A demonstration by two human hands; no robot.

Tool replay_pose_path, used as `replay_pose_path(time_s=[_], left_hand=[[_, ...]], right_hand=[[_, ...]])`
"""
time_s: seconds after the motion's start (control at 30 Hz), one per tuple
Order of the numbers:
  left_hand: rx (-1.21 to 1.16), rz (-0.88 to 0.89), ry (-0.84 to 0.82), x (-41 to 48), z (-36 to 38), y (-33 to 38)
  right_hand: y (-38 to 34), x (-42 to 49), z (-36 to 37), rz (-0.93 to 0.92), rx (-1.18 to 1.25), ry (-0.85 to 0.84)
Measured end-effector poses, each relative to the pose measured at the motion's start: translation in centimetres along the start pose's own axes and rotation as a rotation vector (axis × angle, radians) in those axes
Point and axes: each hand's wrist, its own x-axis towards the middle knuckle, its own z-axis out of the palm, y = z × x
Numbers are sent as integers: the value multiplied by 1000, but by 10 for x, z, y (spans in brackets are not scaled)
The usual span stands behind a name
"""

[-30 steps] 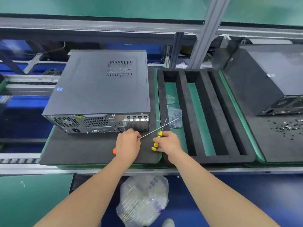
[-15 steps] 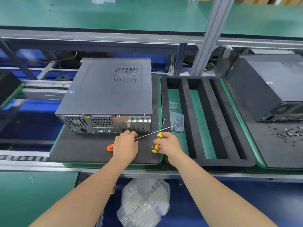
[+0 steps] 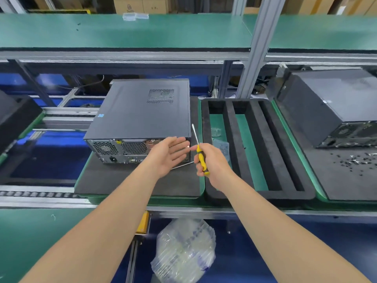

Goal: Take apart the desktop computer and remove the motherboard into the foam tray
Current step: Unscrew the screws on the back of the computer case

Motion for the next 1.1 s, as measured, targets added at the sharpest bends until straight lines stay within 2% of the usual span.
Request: replay_pose_path(time_s=[0.1,0.23,0.57,0.8,1.1], left_hand=[[-38,-37,-39,2,-1,3],[22,-105,-92,5,-6,2],[107,-105,-224,21,-22,9],[122,-96,-238,22,-25,14],[131,-76,-191,27,-22,8]], right_hand=[[9,-12,9,57,-28,-6],[23,-24,26,120,-56,41],[34,-16,67,115,65,192],[40,-10,71,83,103,204],[39,-11,61,130,68,200]])
